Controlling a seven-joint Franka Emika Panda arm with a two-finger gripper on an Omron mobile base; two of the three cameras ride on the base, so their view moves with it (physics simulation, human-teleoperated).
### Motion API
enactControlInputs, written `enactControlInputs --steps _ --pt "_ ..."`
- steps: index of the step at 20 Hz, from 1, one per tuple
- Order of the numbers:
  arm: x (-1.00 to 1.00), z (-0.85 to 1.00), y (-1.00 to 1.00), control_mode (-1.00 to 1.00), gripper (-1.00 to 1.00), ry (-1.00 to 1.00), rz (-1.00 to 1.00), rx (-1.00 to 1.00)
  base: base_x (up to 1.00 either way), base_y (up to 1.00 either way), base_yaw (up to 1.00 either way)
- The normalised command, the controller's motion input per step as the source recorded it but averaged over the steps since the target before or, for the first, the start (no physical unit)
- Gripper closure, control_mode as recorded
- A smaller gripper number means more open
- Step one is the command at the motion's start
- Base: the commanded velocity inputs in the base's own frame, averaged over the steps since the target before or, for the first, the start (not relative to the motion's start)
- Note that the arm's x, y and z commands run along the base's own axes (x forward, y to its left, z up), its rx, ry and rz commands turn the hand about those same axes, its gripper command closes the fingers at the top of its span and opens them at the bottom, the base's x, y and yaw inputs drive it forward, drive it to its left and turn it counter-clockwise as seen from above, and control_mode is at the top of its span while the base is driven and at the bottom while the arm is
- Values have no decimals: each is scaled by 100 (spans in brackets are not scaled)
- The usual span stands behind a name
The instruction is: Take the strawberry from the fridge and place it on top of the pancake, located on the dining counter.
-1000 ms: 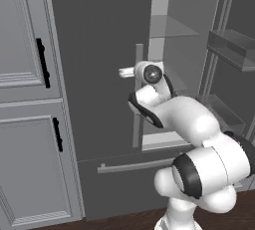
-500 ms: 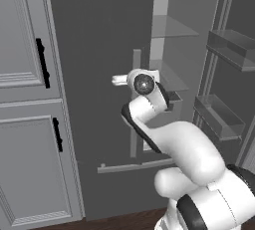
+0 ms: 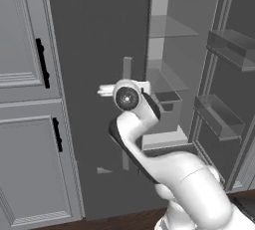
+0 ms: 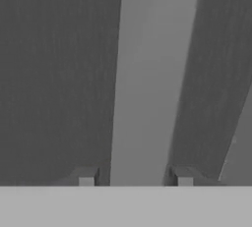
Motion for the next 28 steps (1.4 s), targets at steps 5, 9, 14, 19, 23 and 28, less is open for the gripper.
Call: enactControlInputs --steps 5,9,14,19,23,28 --pt "-58 0 72 -100 100 0 -10 0 0 0 0" --pt "-51 -11 92 -100 -100 0 -10 0 0 0 0" --pt "-34 -8 70 -100 -100 0 -6 -1 0 0 0" --pt "-44 7 55 -100 -100 0 0 3 0 0 0" --pt "-74 12 33 -100 -100 0 -8 7 0 0 0" --pt "-98 8 -33 -100 -100 0 1 21 0 0 0"
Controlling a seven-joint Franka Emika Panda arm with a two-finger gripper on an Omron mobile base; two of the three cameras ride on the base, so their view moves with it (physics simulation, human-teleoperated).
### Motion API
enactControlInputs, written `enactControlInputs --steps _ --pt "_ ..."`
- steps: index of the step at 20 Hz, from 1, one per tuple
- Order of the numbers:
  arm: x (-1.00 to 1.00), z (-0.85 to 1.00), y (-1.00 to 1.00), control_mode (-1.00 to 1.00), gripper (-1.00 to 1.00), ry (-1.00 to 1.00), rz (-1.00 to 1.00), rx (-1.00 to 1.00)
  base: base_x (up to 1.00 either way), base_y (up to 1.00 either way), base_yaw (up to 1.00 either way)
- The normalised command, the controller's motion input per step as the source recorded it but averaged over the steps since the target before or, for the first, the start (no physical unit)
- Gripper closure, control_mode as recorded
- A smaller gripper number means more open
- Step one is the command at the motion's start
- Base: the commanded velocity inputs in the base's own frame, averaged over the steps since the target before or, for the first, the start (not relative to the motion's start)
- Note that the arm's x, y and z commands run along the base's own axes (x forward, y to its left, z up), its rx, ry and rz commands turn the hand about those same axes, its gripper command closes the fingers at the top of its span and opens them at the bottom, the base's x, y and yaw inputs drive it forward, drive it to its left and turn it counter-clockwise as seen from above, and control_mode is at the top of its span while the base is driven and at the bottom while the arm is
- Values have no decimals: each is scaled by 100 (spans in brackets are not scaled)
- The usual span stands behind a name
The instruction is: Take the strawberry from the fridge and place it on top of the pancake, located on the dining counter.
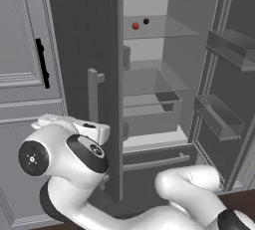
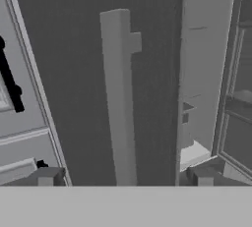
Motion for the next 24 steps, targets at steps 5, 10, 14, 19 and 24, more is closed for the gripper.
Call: enactControlInputs --steps 5,10,14,19,24 --pt "-36 26 -94 -100 -100 0 9 62 0 0 0" --pt "-9 44 -90 -100 -100 0 29 71 0 0 0" --pt "-1 47 -98 -100 -100 9 20 79 0 0 0" --pt "0 14 -99 -100 -100 33 13 63 0 0 0" --pt "70 -5 -73 -100 -100 68 8 41 0 0 0"
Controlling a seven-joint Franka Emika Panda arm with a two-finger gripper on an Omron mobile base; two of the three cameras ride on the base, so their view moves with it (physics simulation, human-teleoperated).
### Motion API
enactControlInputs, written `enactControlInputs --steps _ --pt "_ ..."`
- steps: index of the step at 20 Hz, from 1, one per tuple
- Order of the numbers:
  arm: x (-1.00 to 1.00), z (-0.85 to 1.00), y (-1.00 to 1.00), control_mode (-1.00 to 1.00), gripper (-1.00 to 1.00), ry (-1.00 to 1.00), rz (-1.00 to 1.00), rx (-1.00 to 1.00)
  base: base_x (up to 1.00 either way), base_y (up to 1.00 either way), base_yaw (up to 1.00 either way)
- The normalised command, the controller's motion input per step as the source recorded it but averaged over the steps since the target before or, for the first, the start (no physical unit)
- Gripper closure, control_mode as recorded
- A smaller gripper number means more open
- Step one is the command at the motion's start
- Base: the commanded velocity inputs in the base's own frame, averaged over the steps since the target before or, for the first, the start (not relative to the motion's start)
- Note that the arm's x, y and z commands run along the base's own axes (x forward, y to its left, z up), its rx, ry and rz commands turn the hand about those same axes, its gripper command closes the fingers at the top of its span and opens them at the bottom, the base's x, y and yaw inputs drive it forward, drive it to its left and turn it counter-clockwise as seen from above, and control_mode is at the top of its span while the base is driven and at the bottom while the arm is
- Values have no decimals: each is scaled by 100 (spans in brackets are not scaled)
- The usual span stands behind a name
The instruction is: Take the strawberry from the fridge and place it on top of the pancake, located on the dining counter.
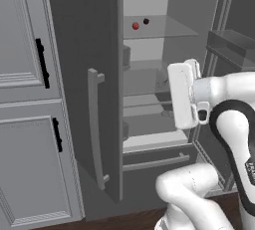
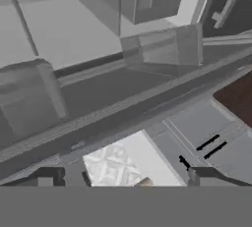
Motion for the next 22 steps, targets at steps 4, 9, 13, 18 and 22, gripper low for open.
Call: enactControlInputs --steps 4,9,13,18,22 --pt "100 -36 -37 -100 -100 89 7 26 0 0 0" --pt "100 -44 -27 -100 -100 68 8 44 0 0 0" --pt "79 -79 8 -100 -100 52 4 38 0 0 0" --pt "67 -67 61 -100 -100 9 12 5 0 0 0" --pt "32 -30 54 -100 -100 0 0 0 0 0 0"
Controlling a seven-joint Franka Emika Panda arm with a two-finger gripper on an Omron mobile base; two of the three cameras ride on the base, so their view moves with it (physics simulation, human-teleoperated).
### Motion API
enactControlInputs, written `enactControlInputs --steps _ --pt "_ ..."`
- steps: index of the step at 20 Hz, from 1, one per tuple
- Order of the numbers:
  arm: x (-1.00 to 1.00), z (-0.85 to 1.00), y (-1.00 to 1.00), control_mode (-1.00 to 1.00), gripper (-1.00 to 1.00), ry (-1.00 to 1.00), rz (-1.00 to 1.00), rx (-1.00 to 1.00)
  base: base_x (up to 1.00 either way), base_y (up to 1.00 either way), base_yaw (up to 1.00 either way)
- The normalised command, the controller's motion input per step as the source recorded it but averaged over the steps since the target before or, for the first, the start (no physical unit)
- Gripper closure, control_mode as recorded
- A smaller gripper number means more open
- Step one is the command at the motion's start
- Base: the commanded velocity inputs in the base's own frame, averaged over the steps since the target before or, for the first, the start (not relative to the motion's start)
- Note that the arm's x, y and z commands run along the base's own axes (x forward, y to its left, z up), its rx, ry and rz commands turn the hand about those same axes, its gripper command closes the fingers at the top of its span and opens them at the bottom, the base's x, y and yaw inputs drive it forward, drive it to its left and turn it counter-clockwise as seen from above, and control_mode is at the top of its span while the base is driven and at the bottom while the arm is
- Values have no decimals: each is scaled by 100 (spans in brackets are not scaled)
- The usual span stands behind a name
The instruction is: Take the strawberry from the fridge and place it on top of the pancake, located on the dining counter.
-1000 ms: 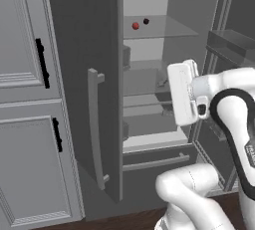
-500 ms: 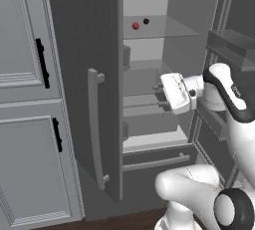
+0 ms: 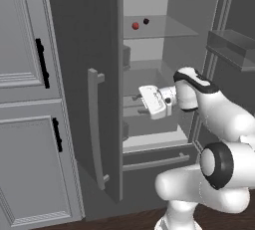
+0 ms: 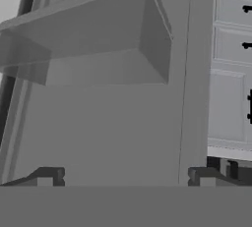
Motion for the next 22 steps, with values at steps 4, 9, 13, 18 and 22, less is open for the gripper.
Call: enactControlInputs --steps 4,9,13,18,22 --pt "15 -18 67 -100 -100 -1 1 1 0 0 0" --pt "0 -14 93 -100 -100 4 0 0 0 0 0" --pt "-10 0 79 -100 -100 0 0 0 0 0 0" --pt "-10 0 65 -100 -100 4 0 2 0 0 0" --pt "0 0 83 -100 -100 12 0 0 0 0 0"
